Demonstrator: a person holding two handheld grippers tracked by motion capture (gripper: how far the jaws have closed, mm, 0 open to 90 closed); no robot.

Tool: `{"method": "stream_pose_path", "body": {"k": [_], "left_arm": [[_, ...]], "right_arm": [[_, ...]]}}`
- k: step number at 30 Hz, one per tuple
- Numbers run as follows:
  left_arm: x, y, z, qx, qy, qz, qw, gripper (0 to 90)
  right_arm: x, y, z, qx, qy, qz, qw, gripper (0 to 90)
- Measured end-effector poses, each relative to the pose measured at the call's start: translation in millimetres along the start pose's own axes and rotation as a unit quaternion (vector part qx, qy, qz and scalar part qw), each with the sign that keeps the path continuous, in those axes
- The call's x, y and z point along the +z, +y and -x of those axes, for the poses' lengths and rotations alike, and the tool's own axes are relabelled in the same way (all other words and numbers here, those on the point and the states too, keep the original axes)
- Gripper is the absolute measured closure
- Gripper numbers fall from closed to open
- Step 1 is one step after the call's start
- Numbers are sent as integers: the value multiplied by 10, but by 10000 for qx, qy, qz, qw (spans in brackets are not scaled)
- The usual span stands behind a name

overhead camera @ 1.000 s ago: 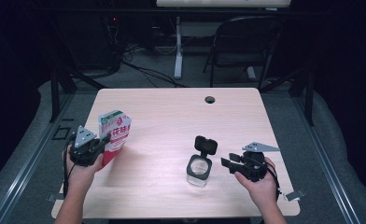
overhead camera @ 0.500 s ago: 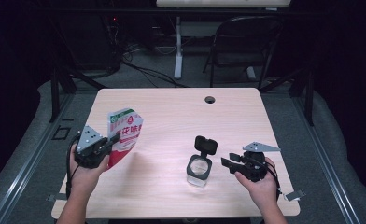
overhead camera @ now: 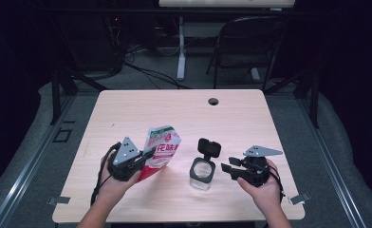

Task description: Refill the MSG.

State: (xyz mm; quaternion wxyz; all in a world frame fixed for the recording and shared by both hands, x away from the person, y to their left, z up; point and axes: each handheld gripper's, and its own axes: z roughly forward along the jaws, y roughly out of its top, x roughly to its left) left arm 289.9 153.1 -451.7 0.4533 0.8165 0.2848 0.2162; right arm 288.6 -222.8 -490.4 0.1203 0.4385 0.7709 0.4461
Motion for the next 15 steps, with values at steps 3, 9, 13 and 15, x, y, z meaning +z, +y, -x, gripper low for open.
{"method": "stream_pose_path", "body": {"k": [3,9,13,15], "left_arm": [[36,4,57,-15,-224,47,9997,900],[100,-72,95,-9,-363,-56,9993,900],[54,-151,64,-160,-378,-37,9991,900],[29,-207,46,-255,-421,-57,9988,900]], "right_arm": [[-8,16,-58,-180,83,-17,9998,583],[-27,83,-175,-396,286,21,9988,636],[4,146,-258,-463,449,64,9979,648],[33,178,-300,-494,550,76,9972,650]]}}
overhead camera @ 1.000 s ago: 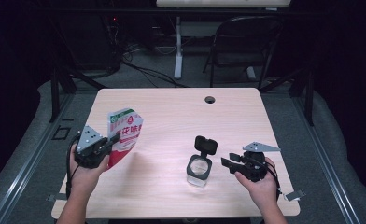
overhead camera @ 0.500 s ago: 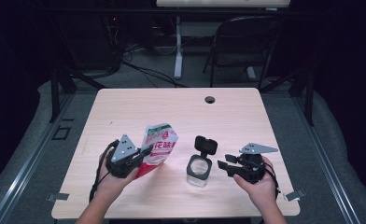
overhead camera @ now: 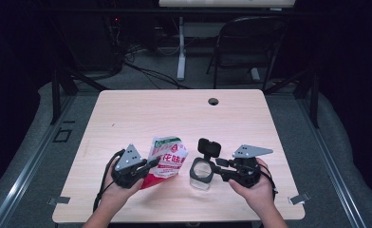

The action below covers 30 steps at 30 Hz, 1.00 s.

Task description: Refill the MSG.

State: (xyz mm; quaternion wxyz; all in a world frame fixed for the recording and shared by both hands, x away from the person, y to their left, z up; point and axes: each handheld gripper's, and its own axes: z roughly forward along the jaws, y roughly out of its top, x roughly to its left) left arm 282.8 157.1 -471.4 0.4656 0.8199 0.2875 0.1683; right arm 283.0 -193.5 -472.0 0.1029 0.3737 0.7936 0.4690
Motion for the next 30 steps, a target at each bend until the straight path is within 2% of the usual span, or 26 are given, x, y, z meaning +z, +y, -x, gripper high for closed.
{"method": "stream_pose_path", "body": {"k": [9,13,16,18,22,25,30], "left_arm": [[-85,-261,-2,-252,-22,-218,9994,897],[-79,-360,-6,-353,27,-336,9988,893],[-47,-448,0,-444,-41,-467,9979,890],[-43,-470,13,-507,-127,-429,9977,889],[-55,-495,41,-491,-127,-416,9978,881],[-53,-507,62,-502,-134,-417,9978,878],[-48,-519,97,-506,-124,-416,9978,871]], "right_arm": [[265,171,-209,-286,509,-30,9983,668],[382,217,-291,-387,671,-82,9970,665],[456,249,-355,-425,899,-109,9950,657],[492,266,-393,-465,968,-125,9941,653],[555,288,-450,-537,1096,-175,9924,651],[580,303,-483,-492,1280,-163,9904,645],[600,336,-550,-570,1385,-173,9886,645]]}}
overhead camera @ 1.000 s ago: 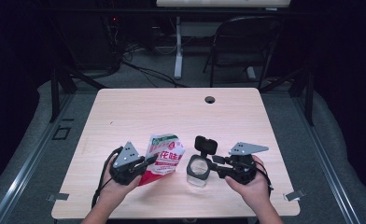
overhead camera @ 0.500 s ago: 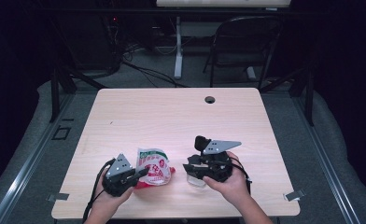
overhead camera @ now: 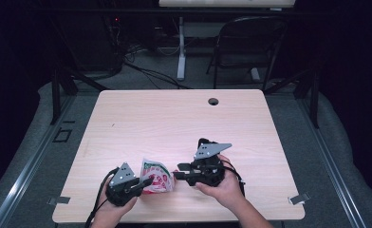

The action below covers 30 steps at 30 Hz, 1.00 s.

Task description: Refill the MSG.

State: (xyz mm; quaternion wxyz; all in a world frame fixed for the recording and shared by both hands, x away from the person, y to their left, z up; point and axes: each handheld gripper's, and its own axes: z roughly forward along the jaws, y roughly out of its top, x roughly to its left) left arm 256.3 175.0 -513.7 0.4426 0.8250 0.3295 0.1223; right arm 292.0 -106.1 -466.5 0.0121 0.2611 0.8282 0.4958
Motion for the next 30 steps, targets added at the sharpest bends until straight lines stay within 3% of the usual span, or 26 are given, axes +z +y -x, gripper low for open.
{"method": "stream_pose_path", "body": {"k": [5,12,17,24,30], "left_arm": [[-3,-7,5,-19,-14,-6,10000,868],[-7,-16,-5,-85,-96,-15,9999,854],[3,-12,4,-44,-93,-43,9999,857],[15,-16,16,-38,-93,-41,9999,858],[18,-19,24,-25,-109,-58,9999,859]], "right_arm": [[31,16,-36,-29,72,-23,10000,646],[90,-10,-13,-60,-15,-211,9998,648],[61,-2,1,52,18,-130,9999,648],[-43,62,-62,127,309,91,9994,646],[19,75,-170,-46,362,-68,9993,645]]}}
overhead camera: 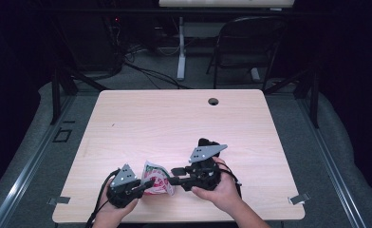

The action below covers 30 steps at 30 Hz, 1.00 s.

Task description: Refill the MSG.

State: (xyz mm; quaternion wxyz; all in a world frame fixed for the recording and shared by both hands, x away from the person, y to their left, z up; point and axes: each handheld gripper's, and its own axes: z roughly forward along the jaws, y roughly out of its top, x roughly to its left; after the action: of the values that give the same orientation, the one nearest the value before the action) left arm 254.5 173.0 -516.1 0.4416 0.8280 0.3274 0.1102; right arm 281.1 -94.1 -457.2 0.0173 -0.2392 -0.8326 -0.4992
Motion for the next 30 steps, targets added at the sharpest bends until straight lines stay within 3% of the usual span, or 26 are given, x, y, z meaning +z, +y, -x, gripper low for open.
{"method": "stream_pose_path", "body": {"k": [4,16,19,22,25,30], "left_arm": [[3,-4,2,3,-20,1,10000,849],[21,-22,5,0,-109,-25,9999,838],[23,-23,7,0,-120,-29,9999,838],[30,-24,12,12,-150,-40,9999,833],[39,-28,12,63,-183,-14,9998,782],[92,-64,-15,250,-141,-81,9996,624]], "right_arm": [[121,-40,3,-16,-145,-233,9996,660],[337,-142,41,322,1,-583,9978,672],[358,-154,50,447,68,-641,9969,711],[373,-167,59,464,95,-737,9962,806],[363,-175,67,437,36,-789,9959,885],[344,-174,78,401,-8,-733,9965,900]]}}
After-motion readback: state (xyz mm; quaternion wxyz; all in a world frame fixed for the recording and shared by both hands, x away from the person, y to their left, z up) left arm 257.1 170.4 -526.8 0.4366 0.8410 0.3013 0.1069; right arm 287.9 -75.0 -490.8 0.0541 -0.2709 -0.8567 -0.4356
